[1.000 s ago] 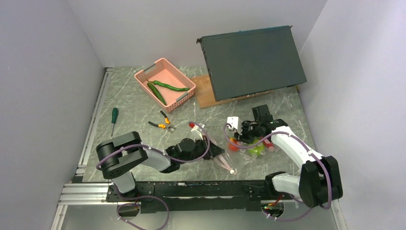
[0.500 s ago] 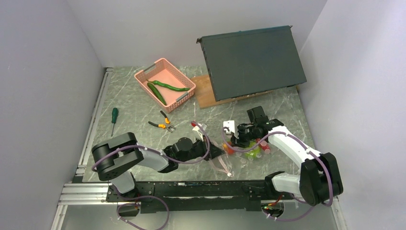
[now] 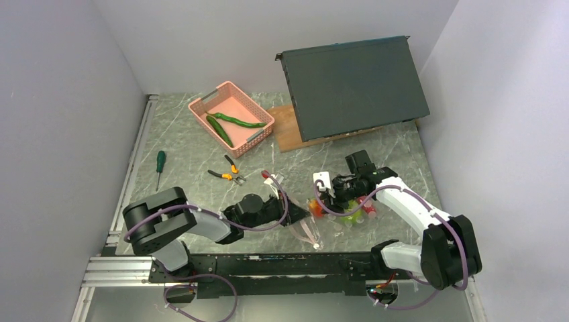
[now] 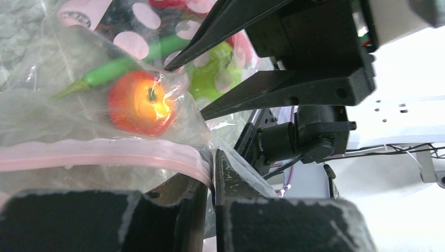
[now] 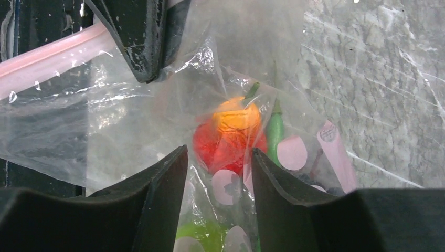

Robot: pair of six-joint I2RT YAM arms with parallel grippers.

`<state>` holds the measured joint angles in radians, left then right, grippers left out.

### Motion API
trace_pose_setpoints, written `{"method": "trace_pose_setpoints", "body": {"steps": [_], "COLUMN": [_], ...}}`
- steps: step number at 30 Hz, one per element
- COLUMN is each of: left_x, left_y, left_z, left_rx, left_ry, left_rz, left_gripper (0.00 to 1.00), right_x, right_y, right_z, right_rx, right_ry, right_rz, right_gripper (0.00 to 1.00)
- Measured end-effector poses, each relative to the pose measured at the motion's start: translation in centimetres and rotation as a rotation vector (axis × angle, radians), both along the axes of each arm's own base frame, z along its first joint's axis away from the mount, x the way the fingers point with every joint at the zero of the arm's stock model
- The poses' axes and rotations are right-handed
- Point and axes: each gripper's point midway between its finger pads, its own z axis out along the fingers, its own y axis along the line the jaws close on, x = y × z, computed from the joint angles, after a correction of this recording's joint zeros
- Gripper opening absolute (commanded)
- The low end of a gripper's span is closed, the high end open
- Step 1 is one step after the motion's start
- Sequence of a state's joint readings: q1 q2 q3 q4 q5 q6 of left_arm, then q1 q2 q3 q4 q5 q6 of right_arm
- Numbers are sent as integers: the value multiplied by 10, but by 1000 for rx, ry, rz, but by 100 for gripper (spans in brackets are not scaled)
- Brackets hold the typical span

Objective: Open the zip-top bag and remove the fake food
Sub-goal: Pick up the fake vegetable from the zipper food storage bag.

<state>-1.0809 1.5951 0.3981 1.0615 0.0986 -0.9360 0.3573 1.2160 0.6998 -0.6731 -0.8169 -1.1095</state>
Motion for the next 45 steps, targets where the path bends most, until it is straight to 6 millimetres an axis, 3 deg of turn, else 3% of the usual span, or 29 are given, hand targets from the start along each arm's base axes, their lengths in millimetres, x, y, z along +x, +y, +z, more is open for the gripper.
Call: {"method": "trace_pose_setpoints", "body": {"steps": [3, 7, 14, 19, 24, 29, 33, 45], "left_x": [-1, -5, -4, -3, -2, -2, -6, -11], "left_y": [1, 7, 9, 7, 6, 9, 17, 70], "left_z": [10, 13, 18, 11, 9, 7, 22, 38], "left_rx": [-32, -47, -64, -45, -34, -8, -13, 127], "left_ry": [-19, -36, -57, -53, -62, -68, -107, -252], "left_rz": [-9, -18, -44, -57, -64, -67, -68, -3], "left_gripper": [10, 10, 12, 20, 42, 56, 68, 70], "right_x": [-1, -2, -1, 2, -5, -7, -3, -4], "right_y": [0, 0, 2, 8, 15, 17, 13, 8], "right_z": [0, 5, 12, 2, -8, -6, 2, 10], "right_rx": [0, 14, 36, 7, -19, -17, -3, 23], "right_ry": [5, 5, 16, 40, 63, 57, 26, 8], "right_rz": [-1, -9, -34, -41, -2, 6, -9, -9], "right_gripper": [37, 14, 2, 8, 16, 32, 36, 36]}}
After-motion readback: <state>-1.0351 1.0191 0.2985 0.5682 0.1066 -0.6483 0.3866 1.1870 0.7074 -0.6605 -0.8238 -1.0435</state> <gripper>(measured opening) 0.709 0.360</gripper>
